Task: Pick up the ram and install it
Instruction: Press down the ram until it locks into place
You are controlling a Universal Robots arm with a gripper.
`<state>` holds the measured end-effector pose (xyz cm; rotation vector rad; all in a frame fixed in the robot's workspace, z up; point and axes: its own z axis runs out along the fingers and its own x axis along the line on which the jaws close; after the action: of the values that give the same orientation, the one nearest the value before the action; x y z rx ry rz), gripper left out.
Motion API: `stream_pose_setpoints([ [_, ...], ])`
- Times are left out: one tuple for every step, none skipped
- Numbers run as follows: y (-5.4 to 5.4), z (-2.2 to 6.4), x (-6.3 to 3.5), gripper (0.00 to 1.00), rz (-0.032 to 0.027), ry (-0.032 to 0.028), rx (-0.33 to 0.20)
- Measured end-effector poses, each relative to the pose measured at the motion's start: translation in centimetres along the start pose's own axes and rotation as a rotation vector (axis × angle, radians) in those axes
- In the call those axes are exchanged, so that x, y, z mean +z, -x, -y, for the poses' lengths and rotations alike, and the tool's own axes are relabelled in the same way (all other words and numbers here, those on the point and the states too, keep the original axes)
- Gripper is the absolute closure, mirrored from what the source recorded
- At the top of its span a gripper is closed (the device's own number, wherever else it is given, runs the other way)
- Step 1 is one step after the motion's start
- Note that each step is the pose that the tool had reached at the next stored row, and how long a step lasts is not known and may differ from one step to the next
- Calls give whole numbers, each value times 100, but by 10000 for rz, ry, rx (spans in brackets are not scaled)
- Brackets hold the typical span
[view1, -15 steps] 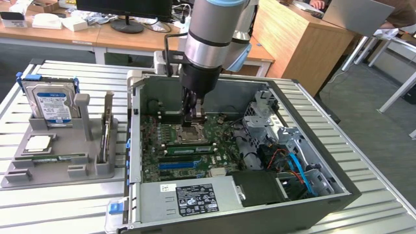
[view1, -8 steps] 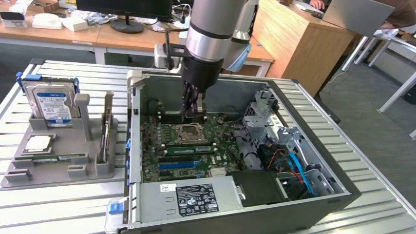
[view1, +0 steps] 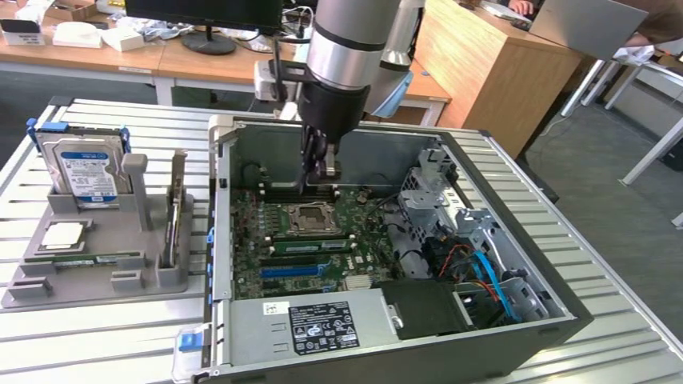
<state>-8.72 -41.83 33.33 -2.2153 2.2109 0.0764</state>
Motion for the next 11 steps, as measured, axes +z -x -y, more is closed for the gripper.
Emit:
stream_pose_setpoints([
  [1,0,-13,90,0,0,0],
  [1,-1,-22,90,0,0,0],
  [1,-1,-30,90,-1,0,0],
  [1,-1,-32,90,2,-1,-1],
  [1,-1,-32,90,2,-1,0],
  [1,-1,-32,90,2,-1,-1],
  [1,-1,-32,90,0,0,0],
  [2,-1,-32,90,1,0,0],
  [1,-1,-33,90,0,0,0],
  [1,0,-33,90,-1,0,-1],
  [1,2,-33,90,-1,1,-1],
])
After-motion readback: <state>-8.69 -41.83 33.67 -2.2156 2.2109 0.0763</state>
